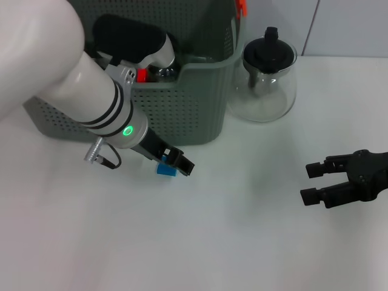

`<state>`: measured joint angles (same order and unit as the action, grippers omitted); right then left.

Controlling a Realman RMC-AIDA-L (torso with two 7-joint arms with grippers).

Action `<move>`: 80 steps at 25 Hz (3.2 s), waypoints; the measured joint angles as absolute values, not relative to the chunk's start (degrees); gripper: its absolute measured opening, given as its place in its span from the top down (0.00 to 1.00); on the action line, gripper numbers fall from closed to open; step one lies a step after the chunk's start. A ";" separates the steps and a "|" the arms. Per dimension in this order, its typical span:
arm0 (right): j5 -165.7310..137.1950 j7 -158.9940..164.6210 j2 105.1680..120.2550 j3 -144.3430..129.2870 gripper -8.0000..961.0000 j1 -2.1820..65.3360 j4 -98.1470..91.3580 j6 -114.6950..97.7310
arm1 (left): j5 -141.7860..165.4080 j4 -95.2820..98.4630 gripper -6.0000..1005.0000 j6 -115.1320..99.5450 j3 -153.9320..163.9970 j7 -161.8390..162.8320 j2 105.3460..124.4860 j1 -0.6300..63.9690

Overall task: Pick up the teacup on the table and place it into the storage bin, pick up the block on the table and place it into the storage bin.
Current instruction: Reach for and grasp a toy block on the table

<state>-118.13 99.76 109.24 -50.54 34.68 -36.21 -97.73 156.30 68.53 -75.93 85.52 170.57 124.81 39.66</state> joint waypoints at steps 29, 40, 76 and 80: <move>-118.12 99.73 109.10 -50.53 0.02 34.71 -36.21 -97.81 | 155.47 56.74 0.16 -66.36 84.14 170.77 124.80 43.58; -118.12 99.53 109.07 -50.53 0.02 34.62 -36.21 -97.49 | 155.98 54.69 0.16 -64.14 84.10 170.77 124.80 43.69; -118.12 99.51 109.07 -50.54 0.02 34.72 -36.21 -97.29 | 157.62 52.28 0.30 -62.22 85.24 170.68 124.81 44.30; -118.12 99.46 109.07 -50.53 0.02 34.72 -36.21 -97.29 | 157.42 52.05 0.30 -62.22 85.33 170.68 124.81 44.30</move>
<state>-118.12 99.46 109.07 -50.54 34.72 -36.21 -97.29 157.42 52.05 -62.22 85.33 170.68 124.81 44.30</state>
